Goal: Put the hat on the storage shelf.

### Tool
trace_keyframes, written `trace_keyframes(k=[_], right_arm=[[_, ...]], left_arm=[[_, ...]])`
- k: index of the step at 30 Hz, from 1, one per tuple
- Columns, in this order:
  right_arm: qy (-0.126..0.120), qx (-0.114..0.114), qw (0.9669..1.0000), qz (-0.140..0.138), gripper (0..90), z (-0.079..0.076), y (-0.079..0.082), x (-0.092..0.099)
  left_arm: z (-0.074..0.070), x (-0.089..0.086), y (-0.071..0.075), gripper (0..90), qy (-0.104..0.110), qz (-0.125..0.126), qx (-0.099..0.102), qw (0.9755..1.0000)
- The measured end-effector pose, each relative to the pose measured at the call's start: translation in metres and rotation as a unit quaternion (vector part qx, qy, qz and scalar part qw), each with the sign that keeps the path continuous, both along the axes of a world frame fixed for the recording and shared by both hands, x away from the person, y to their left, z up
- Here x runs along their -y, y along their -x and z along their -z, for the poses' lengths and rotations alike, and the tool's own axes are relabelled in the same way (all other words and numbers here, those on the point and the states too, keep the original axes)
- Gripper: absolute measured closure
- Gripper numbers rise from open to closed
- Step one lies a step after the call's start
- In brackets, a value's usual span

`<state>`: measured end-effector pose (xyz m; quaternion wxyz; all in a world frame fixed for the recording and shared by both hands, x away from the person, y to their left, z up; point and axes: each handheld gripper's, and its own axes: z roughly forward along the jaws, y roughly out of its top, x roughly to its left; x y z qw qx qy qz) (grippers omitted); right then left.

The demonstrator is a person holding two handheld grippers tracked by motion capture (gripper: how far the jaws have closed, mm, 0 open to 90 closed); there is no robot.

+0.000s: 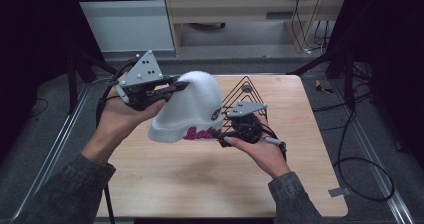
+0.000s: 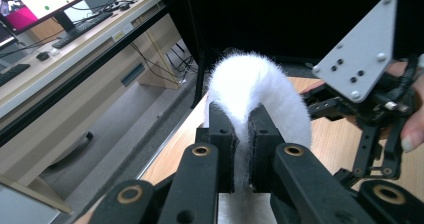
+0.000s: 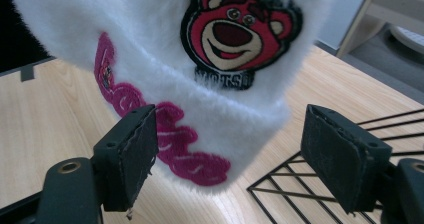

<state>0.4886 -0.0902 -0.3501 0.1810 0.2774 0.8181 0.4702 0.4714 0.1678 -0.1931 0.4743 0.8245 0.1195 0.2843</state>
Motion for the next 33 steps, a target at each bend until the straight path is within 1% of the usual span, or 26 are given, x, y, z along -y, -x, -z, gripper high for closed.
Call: trace_keyframes(k=[3,4,5,6,8,13,14,15,16,18,19,20,22,25,26,28,30,31,32,33], right_arm=[[0.002,-0.008,0.9999,-0.014,24.3,0.003,-0.004,-0.005],[0.001,-0.012,0.9997,-0.019,26.6,0.004,-0.005,-0.006],[0.001,-0.012,0.9997,-0.019,26.6,0.004,-0.005,-0.006],[-0.002,-0.02,0.9993,-0.03,35.6,0.008,-0.008,-0.008],[-0.004,-0.02,0.9991,-0.037,42.5,0.01,-0.008,-0.009],[0.004,-0.017,0.9987,-0.048,65.9,0.012,-0.007,-0.012],[0.005,-0.017,0.9985,-0.051,69.6,0.012,-0.006,-0.013],[0.005,-0.017,0.9985,-0.051,69.6,0.012,-0.006,-0.013],[0.009,-0.013,0.9987,-0.049,75.6,0.011,-0.004,-0.014],[0.01,-0.012,0.9987,-0.048,77.0,0.011,-0.003,-0.014],[0.009,-0.01,0.9987,-0.049,77.6,0.011,-0.003,-0.014],[0.015,-0.006,0.9989,-0.043,78.8,0.01,-0.001,-0.013],[0.016,-0.004,0.999,-0.04,79.4,0.009,0.0,-0.01],[0.02,-0.004,0.9992,-0.036,80.1,0.005,0.002,-0.005],[0.021,-0.004,0.9991,-0.036,80.3,0.004,0.002,-0.003],[0.029,-0.006,0.9988,-0.04,80.7,0.001,0.003,-0.001],[0.039,-0.003,0.9984,-0.04,80.9,-0.004,0.002,0.001],[0.043,-0.001,0.9983,-0.039,81.0,-0.008,0.002,0.004],[0.045,0.001,0.9983,-0.038,81.1,-0.011,0.002,0.005],[0.048,0.004,0.9982,-0.035,81.1,-0.016,0.001,0.008]], left_arm=[[0.0,-0.001,0.0,84.3,0.002,0.0,0.0,1.0],[0.0,0.0,0.0,84.3,0.002,0.0,0.0,1.0],[0.0,0.0,0.0,84.3,0.002,0.0,0.0,1.0],[0.0,0.0,-0.001,84.3,0.001,0.0,-0.001,1.0],[0.002,0.001,-0.002,84.3,0.001,-0.001,-0.002,1.0],[0.004,0.001,-0.002,84.3,0.013,-0.003,-0.005,0.9999],[0.004,0.0,-0.003,84.3,0.009,-0.006,-0.005,0.9999],[0.004,0.0,-0.003,84.2,0.009,-0.006,-0.005,0.9999],[0.005,0.001,-0.004,84.3,0.016,-0.01,-0.006,0.9998],[0.004,0.0,-0.005,84.2,0.012,-0.012,-0.005,0.9998],[0.005,0.0,-0.006,84.2,0.014,-0.019,-0.005,0.9997],[0.006,-0.001,-0.008,84.2,0.008,-0.025,-0.004,0.9996],[0.006,-0.004,-0.01,84.2,0.01,-0.032,-0.007,0.9994],[0.009,-0.008,-0.008,84.1,0.019,-0.036,-0.008,0.9991],[0.01,-0.009,-0.008,84.1,0.016,-0.038,-0.009,0.9991],[0.011,-0.01,-0.01,84.1,0.02,-0.041,-0.013,0.9989],[0.011,-0.01,-0.011,84.1,0.02,-0.042,-0.015,0.9988],[0.009,-0.01,-0.015,84.1,0.029,-0.043,-0.018,0.9985],[0.009,-0.01,-0.015,84.1,0.029,-0.043,-0.018,0.9985],[0.004,-0.008,-0.018,84.1,0.034,-0.044,-0.019,0.9983]])
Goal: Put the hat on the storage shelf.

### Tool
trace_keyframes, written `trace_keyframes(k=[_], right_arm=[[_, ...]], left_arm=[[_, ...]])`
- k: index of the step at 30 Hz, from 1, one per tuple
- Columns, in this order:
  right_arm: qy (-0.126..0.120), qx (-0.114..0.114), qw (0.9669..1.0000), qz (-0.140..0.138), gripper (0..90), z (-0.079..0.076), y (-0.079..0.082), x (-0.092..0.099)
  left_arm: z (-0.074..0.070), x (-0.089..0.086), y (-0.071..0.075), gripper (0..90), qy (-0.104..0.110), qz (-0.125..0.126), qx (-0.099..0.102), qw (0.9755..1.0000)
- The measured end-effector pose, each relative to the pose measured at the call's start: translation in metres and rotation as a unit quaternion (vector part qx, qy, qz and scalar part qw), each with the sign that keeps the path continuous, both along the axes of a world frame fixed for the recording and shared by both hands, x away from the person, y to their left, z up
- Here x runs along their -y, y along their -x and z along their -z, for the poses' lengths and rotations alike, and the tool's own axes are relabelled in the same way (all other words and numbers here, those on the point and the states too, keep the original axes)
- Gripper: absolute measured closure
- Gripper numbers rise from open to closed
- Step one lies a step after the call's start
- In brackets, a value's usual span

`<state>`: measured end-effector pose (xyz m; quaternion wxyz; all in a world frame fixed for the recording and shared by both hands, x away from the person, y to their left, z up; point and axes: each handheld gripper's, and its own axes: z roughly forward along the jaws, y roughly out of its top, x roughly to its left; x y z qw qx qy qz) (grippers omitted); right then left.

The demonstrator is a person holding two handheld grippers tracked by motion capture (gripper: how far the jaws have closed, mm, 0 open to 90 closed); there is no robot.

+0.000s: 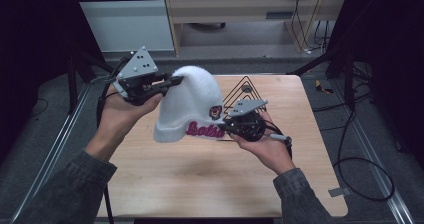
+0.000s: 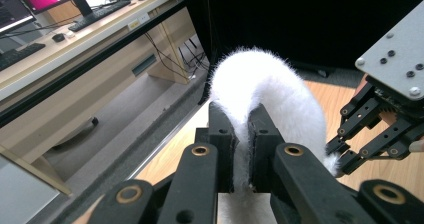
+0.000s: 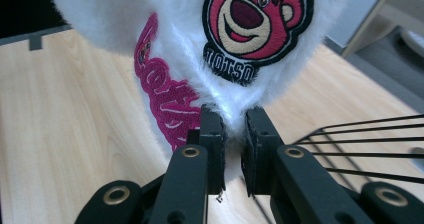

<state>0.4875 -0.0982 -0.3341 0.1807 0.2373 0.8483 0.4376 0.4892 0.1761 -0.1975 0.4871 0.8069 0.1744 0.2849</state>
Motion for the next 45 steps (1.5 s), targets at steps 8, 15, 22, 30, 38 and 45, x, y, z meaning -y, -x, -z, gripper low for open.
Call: trace_keyframes(k=[8,15,22,30,38,45], right_arm=[[0.02,0.025,0.9994,0.016,81.4,-0.042,-0.018,0.027],[0.012,0.041,0.9978,0.051,81.8,-0.065,-0.033,0.052],[0.005,0.047,0.9942,0.096,82.1,-0.063,-0.052,0.072],[0.007,0.052,0.9914,0.12,82.2,-0.056,-0.063,0.086],[0.012,0.037,0.9912,0.126,82.2,-0.039,-0.067,0.097],[0.013,0.028,0.9908,0.132,82.2,-0.025,-0.068,0.103]], left_arm=[[-0.019,0.014,-0.018,84.0,0.02,-0.007,-0.004,0.9998],[-0.033,0.034,-0.043,83.9,0.036,-0.019,-0.005,0.9992],[-0.032,0.061,-0.055,83.9,0.067,-0.001,-0.015,0.9977],[-0.024,0.08,-0.073,83.9,0.047,0.001,-0.015,0.9988],[-0.003,0.094,-0.087,83.8,0.032,0.005,-0.03,0.9991],[0.007,0.101,-0.091,83.8,0.039,0.002,-0.027,0.9989]])
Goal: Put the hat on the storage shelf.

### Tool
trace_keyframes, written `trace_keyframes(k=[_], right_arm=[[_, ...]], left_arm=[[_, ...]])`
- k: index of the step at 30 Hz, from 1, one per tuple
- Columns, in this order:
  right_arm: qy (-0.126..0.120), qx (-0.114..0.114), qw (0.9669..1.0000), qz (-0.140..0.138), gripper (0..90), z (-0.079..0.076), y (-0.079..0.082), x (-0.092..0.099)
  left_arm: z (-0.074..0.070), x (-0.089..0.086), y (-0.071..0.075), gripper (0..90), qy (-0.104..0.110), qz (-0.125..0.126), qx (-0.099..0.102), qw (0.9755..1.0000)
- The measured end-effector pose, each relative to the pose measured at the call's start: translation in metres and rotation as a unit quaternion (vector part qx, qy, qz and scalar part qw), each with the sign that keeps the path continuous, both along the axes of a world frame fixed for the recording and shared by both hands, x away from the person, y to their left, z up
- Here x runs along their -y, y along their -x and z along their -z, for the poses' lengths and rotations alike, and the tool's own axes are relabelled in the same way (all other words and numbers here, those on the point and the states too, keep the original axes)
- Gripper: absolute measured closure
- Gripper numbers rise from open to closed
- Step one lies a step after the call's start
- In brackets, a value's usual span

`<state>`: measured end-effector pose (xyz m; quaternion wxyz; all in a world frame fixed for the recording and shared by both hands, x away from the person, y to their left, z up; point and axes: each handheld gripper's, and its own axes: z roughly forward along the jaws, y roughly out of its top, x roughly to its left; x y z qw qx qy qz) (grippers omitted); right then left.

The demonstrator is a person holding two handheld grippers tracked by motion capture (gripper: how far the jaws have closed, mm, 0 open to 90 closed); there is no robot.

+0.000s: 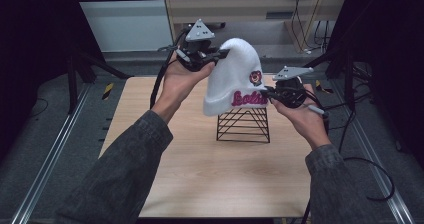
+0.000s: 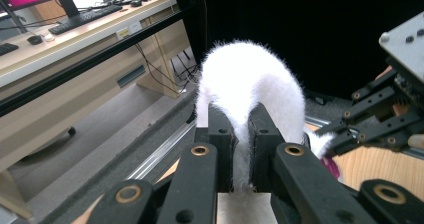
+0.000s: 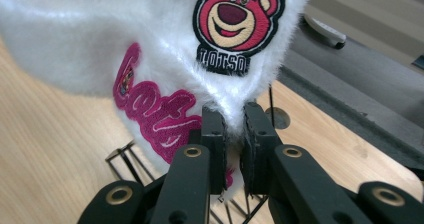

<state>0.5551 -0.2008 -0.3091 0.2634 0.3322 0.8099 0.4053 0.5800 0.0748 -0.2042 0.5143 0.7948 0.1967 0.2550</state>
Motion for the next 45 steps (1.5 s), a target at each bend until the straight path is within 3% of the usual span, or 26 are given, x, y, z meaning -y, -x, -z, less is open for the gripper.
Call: trace_keyframes(k=[4,13,30,39,45], right_arm=[[0.012,-0.004,0.9999,-0.005,82.2,0.006,0.001,0.0],[0.015,-0.01,0.9998,-0.001,82.1,0.016,0.007,0.005],[0.024,-0.019,0.9995,0.002,82.0,0.037,0.013,0.012],[0.025,-0.033,0.9991,0.007,81.9,0.056,0.014,0.017],[0.028,-0.04,0.9988,0.01,81.9,0.067,0.014,0.02]], left_arm=[[0.007,0.005,-0.003,83.9,-0.01,0.003,-0.004,0.9999],[0.014,0.01,-0.001,83.8,-0.012,0.01,-0.009,0.9998],[0.032,0.009,0.0,83.8,-0.027,0.023,-0.03,0.9989],[0.044,0.021,-0.003,83.7,-0.052,0.033,-0.042,0.9972],[0.054,0.028,-0.004,83.7,-0.055,0.037,-0.048,0.9966]])
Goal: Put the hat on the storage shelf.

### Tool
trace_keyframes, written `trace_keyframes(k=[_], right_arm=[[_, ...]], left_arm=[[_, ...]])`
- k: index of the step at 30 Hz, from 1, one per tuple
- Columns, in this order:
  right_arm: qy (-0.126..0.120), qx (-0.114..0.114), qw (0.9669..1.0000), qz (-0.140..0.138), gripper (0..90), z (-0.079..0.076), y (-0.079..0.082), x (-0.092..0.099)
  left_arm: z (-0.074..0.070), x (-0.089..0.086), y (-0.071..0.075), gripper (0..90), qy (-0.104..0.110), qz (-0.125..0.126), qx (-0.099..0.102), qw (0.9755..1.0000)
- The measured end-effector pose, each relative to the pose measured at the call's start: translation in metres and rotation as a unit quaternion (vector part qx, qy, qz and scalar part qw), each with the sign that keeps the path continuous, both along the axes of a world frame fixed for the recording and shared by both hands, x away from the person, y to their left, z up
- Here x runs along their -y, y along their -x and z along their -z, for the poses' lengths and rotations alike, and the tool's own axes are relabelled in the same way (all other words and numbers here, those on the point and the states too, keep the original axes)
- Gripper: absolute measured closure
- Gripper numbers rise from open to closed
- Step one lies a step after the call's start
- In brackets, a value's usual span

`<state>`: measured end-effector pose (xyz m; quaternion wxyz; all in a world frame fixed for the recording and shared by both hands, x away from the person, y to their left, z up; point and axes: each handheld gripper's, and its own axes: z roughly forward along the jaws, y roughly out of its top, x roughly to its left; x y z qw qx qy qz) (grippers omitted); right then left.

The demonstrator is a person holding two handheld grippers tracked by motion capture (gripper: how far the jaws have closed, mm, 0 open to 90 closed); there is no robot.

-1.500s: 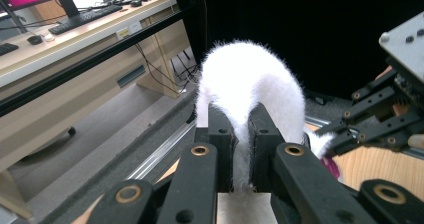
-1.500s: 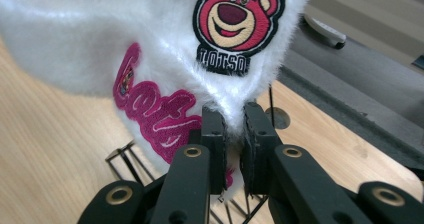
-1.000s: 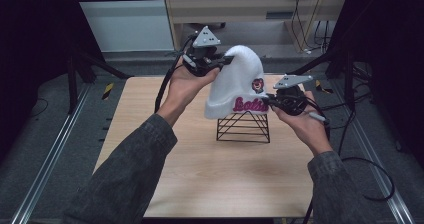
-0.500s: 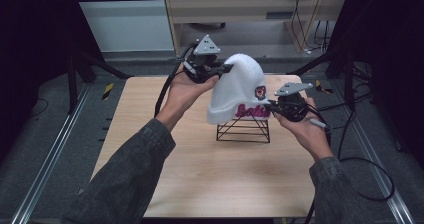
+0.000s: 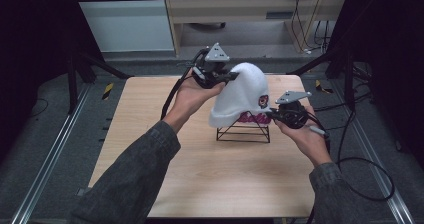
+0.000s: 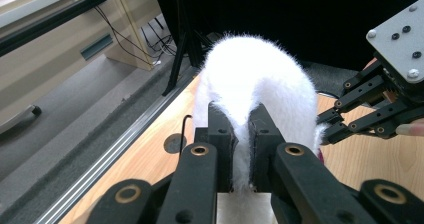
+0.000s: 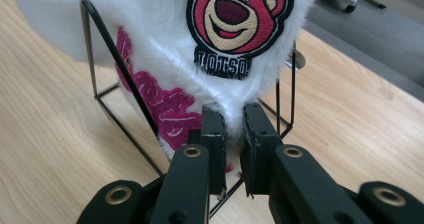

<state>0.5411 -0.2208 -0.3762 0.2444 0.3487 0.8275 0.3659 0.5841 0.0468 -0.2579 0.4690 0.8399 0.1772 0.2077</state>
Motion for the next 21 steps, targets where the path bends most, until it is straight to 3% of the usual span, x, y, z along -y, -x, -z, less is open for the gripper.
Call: trace_keyframes(k=[7,21], right_arm=[[-0.001,-0.007,1.0,0.002,81.9,0.011,0.003,0.006],[0.019,-0.019,0.9996,0.007,81.6,0.023,0.003,0.008]], left_arm=[[0.007,0.006,0.002,83.7,-0.005,0.007,-0.002,1.0],[0.025,0.007,0.005,83.5,-0.014,0.011,-0.011,0.9998]])
